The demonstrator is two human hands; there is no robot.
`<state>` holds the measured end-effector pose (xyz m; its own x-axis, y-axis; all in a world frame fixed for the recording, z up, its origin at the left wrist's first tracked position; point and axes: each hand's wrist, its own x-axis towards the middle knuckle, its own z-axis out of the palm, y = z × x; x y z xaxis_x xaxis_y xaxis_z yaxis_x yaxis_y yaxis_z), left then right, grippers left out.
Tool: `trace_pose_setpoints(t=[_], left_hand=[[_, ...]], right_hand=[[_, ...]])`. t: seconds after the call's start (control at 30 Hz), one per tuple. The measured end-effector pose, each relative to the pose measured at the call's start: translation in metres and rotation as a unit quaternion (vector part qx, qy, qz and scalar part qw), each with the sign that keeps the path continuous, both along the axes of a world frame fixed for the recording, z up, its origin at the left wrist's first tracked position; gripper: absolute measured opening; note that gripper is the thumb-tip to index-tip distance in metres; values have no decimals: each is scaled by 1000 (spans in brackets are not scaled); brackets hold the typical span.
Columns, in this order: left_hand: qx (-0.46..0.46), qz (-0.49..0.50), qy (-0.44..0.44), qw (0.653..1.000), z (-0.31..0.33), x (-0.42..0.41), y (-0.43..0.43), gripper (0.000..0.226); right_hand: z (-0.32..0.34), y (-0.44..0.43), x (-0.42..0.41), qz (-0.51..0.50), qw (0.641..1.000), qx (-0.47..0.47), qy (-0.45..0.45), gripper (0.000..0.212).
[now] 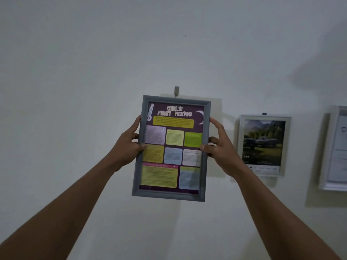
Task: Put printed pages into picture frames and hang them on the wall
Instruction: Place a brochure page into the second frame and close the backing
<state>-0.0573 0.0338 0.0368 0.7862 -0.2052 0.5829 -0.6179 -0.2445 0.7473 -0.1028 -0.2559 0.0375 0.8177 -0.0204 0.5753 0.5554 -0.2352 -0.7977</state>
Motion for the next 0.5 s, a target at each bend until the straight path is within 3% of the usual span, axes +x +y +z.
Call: trace_pose_setpoints(t=[0.5], left_hand=[[-3, 9, -50, 999, 25, 77, -11, 86]], right_hand=[[29, 5, 58, -59, 997, -40, -35, 85]])
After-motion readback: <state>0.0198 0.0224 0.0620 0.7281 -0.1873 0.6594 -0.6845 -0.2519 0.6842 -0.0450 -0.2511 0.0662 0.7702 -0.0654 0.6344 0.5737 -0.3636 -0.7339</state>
